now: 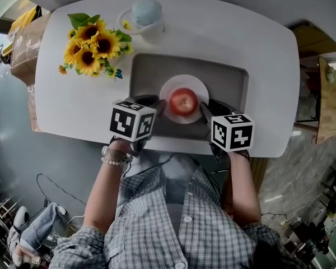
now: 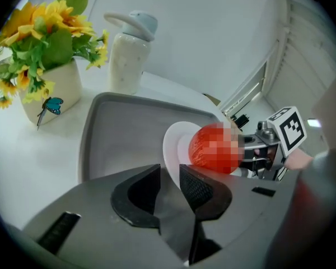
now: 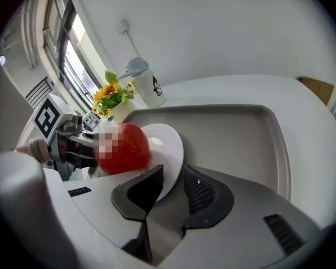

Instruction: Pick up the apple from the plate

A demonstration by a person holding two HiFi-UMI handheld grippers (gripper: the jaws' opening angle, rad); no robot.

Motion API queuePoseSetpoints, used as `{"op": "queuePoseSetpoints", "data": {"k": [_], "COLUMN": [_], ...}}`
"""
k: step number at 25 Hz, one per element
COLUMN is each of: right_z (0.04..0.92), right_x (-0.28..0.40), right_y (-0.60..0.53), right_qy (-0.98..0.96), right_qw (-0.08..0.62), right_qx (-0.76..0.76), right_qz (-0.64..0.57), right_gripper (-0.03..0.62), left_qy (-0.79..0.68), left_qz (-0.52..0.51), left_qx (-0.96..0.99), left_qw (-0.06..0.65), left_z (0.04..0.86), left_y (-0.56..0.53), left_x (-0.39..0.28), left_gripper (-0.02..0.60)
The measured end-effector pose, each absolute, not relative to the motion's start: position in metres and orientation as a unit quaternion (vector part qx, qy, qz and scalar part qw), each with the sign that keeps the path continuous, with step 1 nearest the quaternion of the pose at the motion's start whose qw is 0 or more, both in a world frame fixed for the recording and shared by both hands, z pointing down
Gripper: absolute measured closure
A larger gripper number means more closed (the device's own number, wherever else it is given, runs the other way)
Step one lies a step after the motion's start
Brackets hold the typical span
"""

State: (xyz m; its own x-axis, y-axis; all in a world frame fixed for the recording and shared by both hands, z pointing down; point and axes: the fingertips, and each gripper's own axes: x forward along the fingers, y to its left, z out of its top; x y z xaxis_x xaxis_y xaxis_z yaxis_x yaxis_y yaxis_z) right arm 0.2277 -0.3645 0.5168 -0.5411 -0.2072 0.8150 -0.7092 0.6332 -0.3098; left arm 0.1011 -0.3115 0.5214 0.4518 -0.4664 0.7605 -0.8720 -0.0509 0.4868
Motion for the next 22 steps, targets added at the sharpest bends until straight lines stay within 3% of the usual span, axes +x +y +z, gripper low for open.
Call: {"op": "queuePoseSetpoints", "data": {"k": [7,17,22], "right_z": [0.521,0.516,0.513], "right_x": [0.228,0.233,0.227], "right_y": [-0.367,-0.359,-0.358], "right_qy": [-0.787,-0.757,-0.753], "right_qw": [0.418,0.358,0.36], "right_qx": [0.275,0.321,0.329], "right_qz": [0.362,0.442,0.441], "right_gripper": [0.491,0.521,0.528], "left_qy": [-0.464,-0.461,-0.458], "left_qz": [0.19,0.201,0.205], "left_qx": [0.684,0.663,0.661], "left_qw": [0.53,0.555,0.558], "left_z": [0.524,0.524,0.523], "left_y": [-0.313,-0.308,-0.302], "left_x": [0.107,0.104,0.099], "left_gripper": [0.506,0.522,0.525]}}
